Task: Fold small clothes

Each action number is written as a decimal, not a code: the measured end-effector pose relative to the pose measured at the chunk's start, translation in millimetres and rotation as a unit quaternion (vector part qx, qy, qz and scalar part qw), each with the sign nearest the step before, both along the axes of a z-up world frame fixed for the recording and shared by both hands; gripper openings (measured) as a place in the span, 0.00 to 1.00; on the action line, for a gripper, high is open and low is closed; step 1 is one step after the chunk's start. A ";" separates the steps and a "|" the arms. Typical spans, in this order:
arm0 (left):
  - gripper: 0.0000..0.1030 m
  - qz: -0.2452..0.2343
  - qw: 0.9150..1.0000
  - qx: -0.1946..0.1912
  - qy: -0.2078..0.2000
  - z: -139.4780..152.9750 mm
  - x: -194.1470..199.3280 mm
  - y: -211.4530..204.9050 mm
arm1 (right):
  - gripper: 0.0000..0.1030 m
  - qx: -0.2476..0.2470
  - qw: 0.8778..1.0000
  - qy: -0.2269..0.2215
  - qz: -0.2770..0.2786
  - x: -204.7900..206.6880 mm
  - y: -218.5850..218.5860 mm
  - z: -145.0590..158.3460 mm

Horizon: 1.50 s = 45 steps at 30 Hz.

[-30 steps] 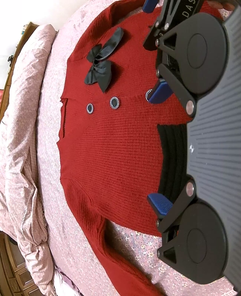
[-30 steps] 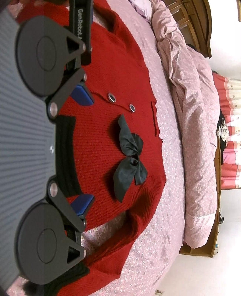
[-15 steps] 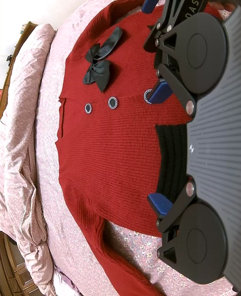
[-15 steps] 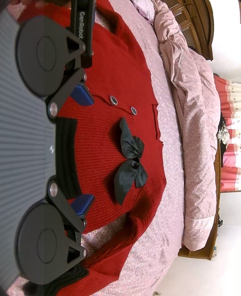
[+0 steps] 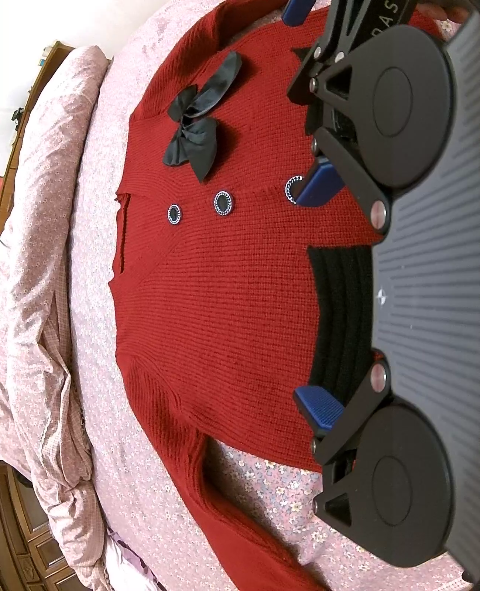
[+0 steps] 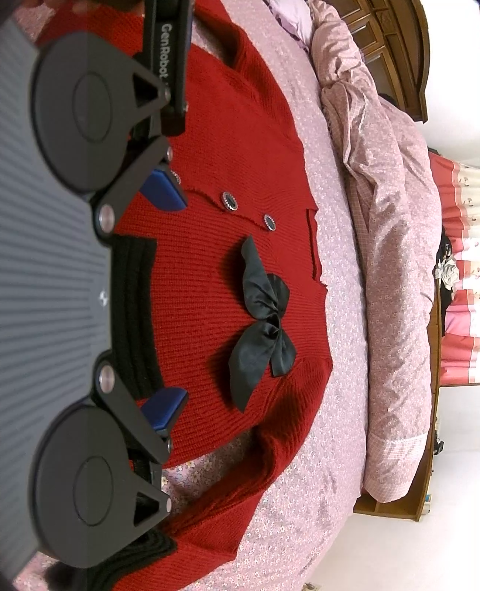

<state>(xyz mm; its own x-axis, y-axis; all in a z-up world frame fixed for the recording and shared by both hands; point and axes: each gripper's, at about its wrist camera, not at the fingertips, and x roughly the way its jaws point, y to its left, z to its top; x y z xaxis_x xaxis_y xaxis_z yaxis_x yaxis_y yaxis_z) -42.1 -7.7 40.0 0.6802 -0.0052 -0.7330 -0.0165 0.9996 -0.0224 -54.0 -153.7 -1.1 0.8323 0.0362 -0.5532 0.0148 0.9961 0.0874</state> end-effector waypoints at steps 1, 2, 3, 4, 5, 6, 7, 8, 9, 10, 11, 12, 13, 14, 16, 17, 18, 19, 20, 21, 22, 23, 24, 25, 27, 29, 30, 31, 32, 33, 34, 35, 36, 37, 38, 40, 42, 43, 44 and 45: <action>1.00 0.000 1.000 0.000 0.000 0.2 0.2 -0.2 | 1.00 0.000 1.000 0.000 0.000 0.0 0.0 0.0; 1.00 0.000 1.000 0.000 0.000 0.3 0.0 -0.2 | 1.00 0.000 1.000 0.000 0.000 0.0 0.0 0.1; 1.00 0.000 1.000 0.001 0.000 0.7 -0.1 -0.6 | 1.00 0.000 1.000 -0.001 -0.001 -0.1 0.2 0.0; 1.00 0.000 1.000 0.001 0.001 0.8 0.2 -0.6 | 1.00 0.000 1.000 -0.001 -0.001 -0.1 0.0 0.1; 1.00 0.000 1.000 0.001 0.001 1.1 0.1 -0.9 | 1.00 0.000 1.000 -0.001 -0.001 0.0 -0.2 0.2; 1.00 0.000 1.000 0.002 0.001 1.5 0.0 -1.1 | 1.00 0.000 1.000 -0.001 -0.001 0.0 0.1 0.1; 1.00 0.000 1.000 0.003 0.000 1.8 -0.3 -1.3 | 1.00 0.001 1.000 -0.001 -0.001 0.0 -0.4 0.2; 1.00 0.000 1.000 0.003 0.000 1.9 -0.4 -1.2 | 1.00 0.001 1.000 -0.001 -0.001 0.0 -0.5 0.2; 1.00 0.000 1.000 0.004 0.000 2.5 -0.3 -1.8 | 1.00 0.001 1.000 -0.001 -0.001 0.0 -0.3 0.2; 1.00 0.000 1.000 0.004 0.001 2.8 -0.2 -2.1 | 1.00 0.001 1.000 -0.001 -0.001 -0.1 -0.5 0.2; 1.00 0.000 1.000 0.005 0.001 2.9 -0.3 -2.4 | 1.00 0.001 1.000 -0.001 -0.001 -0.1 -0.6 0.2; 1.00 0.000 1.000 0.005 0.001 3.0 -0.3 -2.4 | 1.00 0.001 1.000 -0.001 -0.001 -0.1 -0.6 0.2; 1.00 0.000 1.000 0.005 0.001 3.0 -0.3 -2.3 | 1.00 0.001 1.000 -0.001 -0.001 -0.2 -0.6 0.2; 1.00 0.000 1.000 0.005 0.000 3.2 -0.4 -2.2 | 1.00 0.001 1.000 -0.001 -0.001 -0.2 -0.6 0.3; 1.00 0.000 1.000 0.005 0.001 3.1 -0.3 -2.4 | 1.00 0.001 1.000 -0.001 -0.001 -0.1 -0.7 0.4; 1.00 0.000 1.000 0.005 0.001 3.0 -0.3 -2.4 | 1.00 0.001 1.000 -0.001 -0.001 -0.1 -0.7 0.4; 1.00 0.000 1.000 0.005 0.001 3.1 -0.2 -2.3 | 1.00 0.001 1.000 -0.001 -0.001 -0.2 -0.4 0.3; 1.00 0.000 1.000 0.005 0.001 3.0 -0.2 -2.3 | 1.00 0.001 1.000 -0.001 -0.001 -0.2 -0.6 0.4; 1.00 0.000 1.000 0.006 0.001 3.0 -0.2 -2.2 | 1.00 0.001 1.000 0.000 -0.001 -0.1 -0.7 0.4; 1.00 0.000 1.000 0.006 0.002 3.1 -0.2 -2.6 | 1.00 0.002 1.000 0.001 -0.001 0.2 -0.4 0.3; 1.00 0.000 1.000 0.006 0.002 3.0 -0.3 -2.6 | 1.00 0.002 1.000 0.002 0.000 0.0 -0.9 0.3; 1.00 0.000 1.000 0.005 0.004 3.1 -0.2 -2.3 | 1.00 0.003 1.000 0.004 0.000 0.1 -0.7 0.2; 1.00 0.001 1.000 0.004 0.004 3.4 -0.4 -2.1 | 1.00 0.003 1.000 0.004 0.000 -0.2 -0.9 0.1; 1.00 0.001 1.000 0.004 0.005 3.8 -0.8 -1.8 | 1.00 0.003 1.000 0.005 0.001 -0.2 -0.7 0.3; 1.00 0.001 1.000 0.003 0.005 4.9 -1.3 -1.4 | 1.00 0.003 1.000 0.004 0.001 -0.5 -0.4 1.0; 1.00 0.003 1.000 0.002 0.003 6.0 -2.2 -0.9 | 1.00 0.003 1.000 0.003 0.002 -0.7 -1.0 2.0; 1.00 0.003 1.000 0.001 0.002 6.6 -2.5 -0.6 | 1.00 0.002 1.000 0.003 0.002 -0.8 -0.6 2.3; 1.00 0.003 1.000 0.000 0.001 7.2 -2.6 -0.5 | 1.00 0.002 1.000 0.003 0.002 -1.1 -0.1 2.8; 1.00 0.003 1.000 -0.001 0.001 7.7 -2.8 -0.2 | 1.00 0.002 1.000 0.003 0.003 -1.3 0.2 3.3; 1.00 0.003 1.000 -0.001 0.001 8.1 -3.0 -0.1 | 1.00 0.001 1.000 0.002 0.004 -1.7 0.7 3.7; 1.00 0.003 1.000 -0.002 0.001 8.2 -3.2 0.1 | 1.00 0.001 1.000 0.002 0.005 -1.5 0.5 4.1; 1.00 0.003 1.000 -0.002 0.001 8.2 -3.2 0.1 | 1.00 0.000 1.000 0.001 0.005 -1.8 0.6 4.3; 1.00 0.002 1.000 -0.001 0.001 8.3 -3.2 0.1 | 1.00 0.000 1.000 0.002 0.005 -1.7 0.6 4.4; 1.00 0.002 1.000 -0.001 0.001 8.4 -3.0 -0.2 | 1.00 0.000 1.000 0.002 0.005 -1.5 0.4 4.4; 1.00 0.003 1.000 -0.001 0.001 8.5 -3.0 -0.2 | 1.00 0.001 1.000 0.003 0.005 -1.3 0.1 4.6; 1.00 0.003 1.000 -0.002 0.001 8.3 -3.1 -0.2 | 1.00 0.001 1.000 0.004 0.004 -1.1 -0.4 4.4; 1.00 0.002 1.000 -0.002 0.002 8.3 -3.2 -0.2 | 1.00 0.002 1.000 0.005 0.003 -0.8 -0.7 4.2; 1.00 0.001 1.000 -0.002 0.002 8.4 -3.0 -0.4 | 1.00 0.002 1.000 0.005 0.003 -1.0 -1.1 3.9; 1.00 0.000 1.000 -0.002 0.002 8.5 -2.9 -0.5 | 1.00 0.003 1.000 0.005 0.004 -1.0 -1.3 3.9; 1.00 -0.002 1.000 -0.002 0.003 8.7 -2.4 -0.7 | 1.00 0.003 1.000 0.006 0.004 -1.0 -1.8 3.9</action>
